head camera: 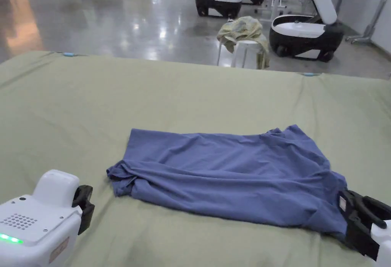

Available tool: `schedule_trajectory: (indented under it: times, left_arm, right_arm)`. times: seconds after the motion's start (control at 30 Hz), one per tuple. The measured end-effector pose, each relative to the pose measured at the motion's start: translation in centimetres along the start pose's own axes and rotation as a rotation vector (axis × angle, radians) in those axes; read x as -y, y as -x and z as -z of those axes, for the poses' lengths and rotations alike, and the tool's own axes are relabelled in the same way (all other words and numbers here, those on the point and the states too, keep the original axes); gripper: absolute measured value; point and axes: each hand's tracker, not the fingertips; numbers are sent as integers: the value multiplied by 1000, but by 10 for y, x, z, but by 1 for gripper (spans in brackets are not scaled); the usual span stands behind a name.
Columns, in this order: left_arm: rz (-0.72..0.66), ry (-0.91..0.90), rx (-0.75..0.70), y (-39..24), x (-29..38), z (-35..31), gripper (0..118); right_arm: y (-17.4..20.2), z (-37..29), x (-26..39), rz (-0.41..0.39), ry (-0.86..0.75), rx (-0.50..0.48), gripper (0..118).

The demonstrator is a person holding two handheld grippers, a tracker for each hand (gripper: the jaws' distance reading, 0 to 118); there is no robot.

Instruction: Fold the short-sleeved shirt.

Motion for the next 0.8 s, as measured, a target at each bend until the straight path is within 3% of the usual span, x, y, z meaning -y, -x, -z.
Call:
schedule_trajectory:
  times: [0.07,0.23,0.3,0.33,0.37,0.63,0.67,0.7,0.73,0.77,0.8]
  left_arm:
    - [-39,60,65,0,6,10,4]
    - [31,121,51,-10,1,67,7]
    - [35,213,97,-3,-5,100,64]
    - [32,249,107,-5,-5,118,81]
    - [46,228,93,-6,-6,133,82]
    - [82,321,64,5,-13,207,77]
    - [99,330,70,-4,-17,195,55]
    - [106,339,83,-7,-17,196,19]
    - [72,351,161,-7,-17,196,14]
    - [18,340,168,-9,-19,196,14]
    - [69,329,98,-19,-29,179,14]
  right_arm:
    - [-2,2,4,1,18,-20,5]
    - [-3,9,15,14,67,-25,5]
    - [-3,13,19,13,86,-22,5]
    - [-5,16,20,13,96,-18,6]
    - [-8,19,21,15,107,-14,6]
    - [-47,47,26,19,217,114,6]
    - [-54,53,27,14,239,140,6]
    - [-62,62,29,14,260,170,7]
    - [-71,73,33,12,289,206,15]
    - [-77,83,36,5,321,227,41]
    - [-85,98,40,-1,373,211,70]
